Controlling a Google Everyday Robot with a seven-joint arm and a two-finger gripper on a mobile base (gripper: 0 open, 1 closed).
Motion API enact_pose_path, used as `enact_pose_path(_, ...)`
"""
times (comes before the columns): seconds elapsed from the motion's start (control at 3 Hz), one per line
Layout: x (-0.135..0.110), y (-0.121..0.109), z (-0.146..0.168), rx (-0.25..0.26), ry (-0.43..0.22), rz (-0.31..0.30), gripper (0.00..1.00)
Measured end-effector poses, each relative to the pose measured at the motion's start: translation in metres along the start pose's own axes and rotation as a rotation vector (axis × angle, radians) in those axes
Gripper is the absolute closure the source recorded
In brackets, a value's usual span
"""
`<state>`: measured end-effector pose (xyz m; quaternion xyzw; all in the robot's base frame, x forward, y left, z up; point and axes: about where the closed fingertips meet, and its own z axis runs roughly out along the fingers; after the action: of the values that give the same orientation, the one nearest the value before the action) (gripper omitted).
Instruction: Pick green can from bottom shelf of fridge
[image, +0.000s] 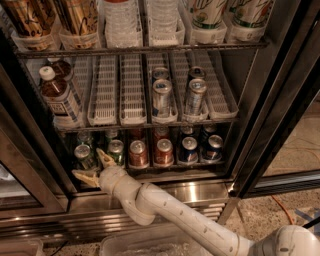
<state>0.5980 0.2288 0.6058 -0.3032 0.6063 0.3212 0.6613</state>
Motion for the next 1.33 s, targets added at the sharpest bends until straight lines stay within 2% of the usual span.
enact_pose_path(0.33,0.0089,-0.0354,0.0044,0.029,0.018,-0.008,0.29)
enact_pose_path(0.67,0.0094,-0.0359,0.0045,0.029,0.02,-0.008,0.29)
enact_pose_path(1.0,0.0094,-0.0359,0.0045,0.029,0.019,-0.008,0.2)
enact_pose_path(1.33,0.0094,-0.0358,0.0045,0.028,0.019,-0.008,0.22)
